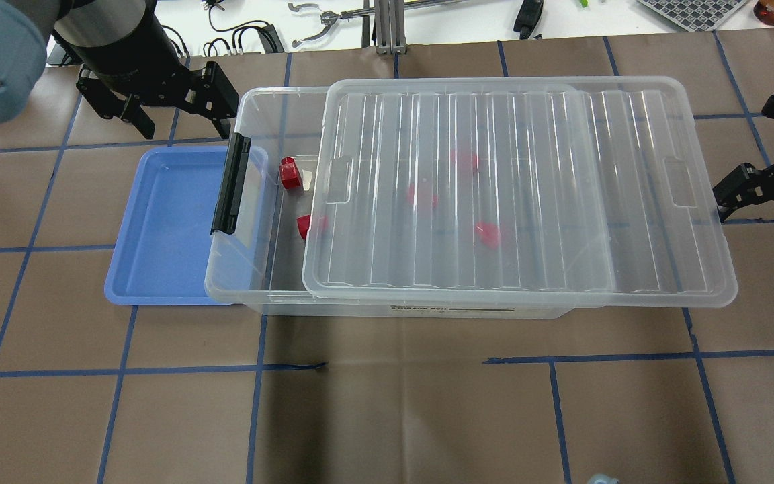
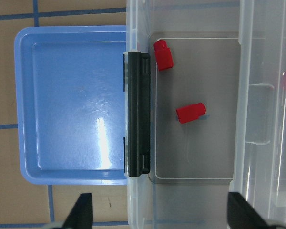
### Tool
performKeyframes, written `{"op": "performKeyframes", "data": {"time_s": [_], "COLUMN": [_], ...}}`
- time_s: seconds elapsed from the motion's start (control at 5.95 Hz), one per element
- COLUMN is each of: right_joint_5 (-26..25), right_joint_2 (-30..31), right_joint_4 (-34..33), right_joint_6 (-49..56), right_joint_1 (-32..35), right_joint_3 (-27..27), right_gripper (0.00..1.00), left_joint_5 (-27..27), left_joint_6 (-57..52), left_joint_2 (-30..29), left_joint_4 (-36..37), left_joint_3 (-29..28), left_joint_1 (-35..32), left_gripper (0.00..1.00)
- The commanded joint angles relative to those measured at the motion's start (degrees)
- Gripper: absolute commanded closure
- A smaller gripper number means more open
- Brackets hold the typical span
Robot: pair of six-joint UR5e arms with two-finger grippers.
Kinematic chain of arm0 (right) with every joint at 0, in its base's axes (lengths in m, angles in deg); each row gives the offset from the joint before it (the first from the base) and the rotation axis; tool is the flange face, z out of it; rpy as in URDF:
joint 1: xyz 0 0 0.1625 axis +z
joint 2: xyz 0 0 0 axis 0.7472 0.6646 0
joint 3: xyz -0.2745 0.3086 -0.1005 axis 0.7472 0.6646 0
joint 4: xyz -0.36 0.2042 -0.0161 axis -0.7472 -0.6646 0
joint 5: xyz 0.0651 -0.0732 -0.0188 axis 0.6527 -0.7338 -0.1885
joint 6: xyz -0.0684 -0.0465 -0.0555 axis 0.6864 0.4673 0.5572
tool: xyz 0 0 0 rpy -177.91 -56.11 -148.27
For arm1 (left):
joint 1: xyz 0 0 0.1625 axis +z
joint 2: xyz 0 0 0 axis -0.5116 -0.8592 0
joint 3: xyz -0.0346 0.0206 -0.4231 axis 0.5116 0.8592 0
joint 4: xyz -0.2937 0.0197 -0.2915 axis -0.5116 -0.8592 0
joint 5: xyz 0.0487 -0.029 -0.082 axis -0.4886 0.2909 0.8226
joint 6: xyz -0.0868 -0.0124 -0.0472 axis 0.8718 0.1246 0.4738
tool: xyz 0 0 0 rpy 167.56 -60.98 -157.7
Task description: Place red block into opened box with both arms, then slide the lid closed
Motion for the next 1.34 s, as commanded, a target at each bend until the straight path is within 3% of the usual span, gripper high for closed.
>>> {"op": "performKeyframes", "data": {"time_s": [0.0,1.18], "right_joint_5": [1.92,4.57], "right_joint_2": [0.04,2.15], "right_joint_4": [1.11,2.0], "right_joint_6": [-0.27,-5.19], "right_joint_1": [1.33,6.43], "right_joint_3": [-0.06,-2.61], "right_gripper": [0.0,0.0], "left_joint_5": [-0.07,-0.07], "left_joint_6": [0.0,0.09], "left_joint_2": [0.0,0.09], "left_joint_4": [0.0,0.0], "left_joint_3": [0.0,-0.09], "left_joint_1": [0.0,-0.09], "left_gripper": [0.02,0.02]}}
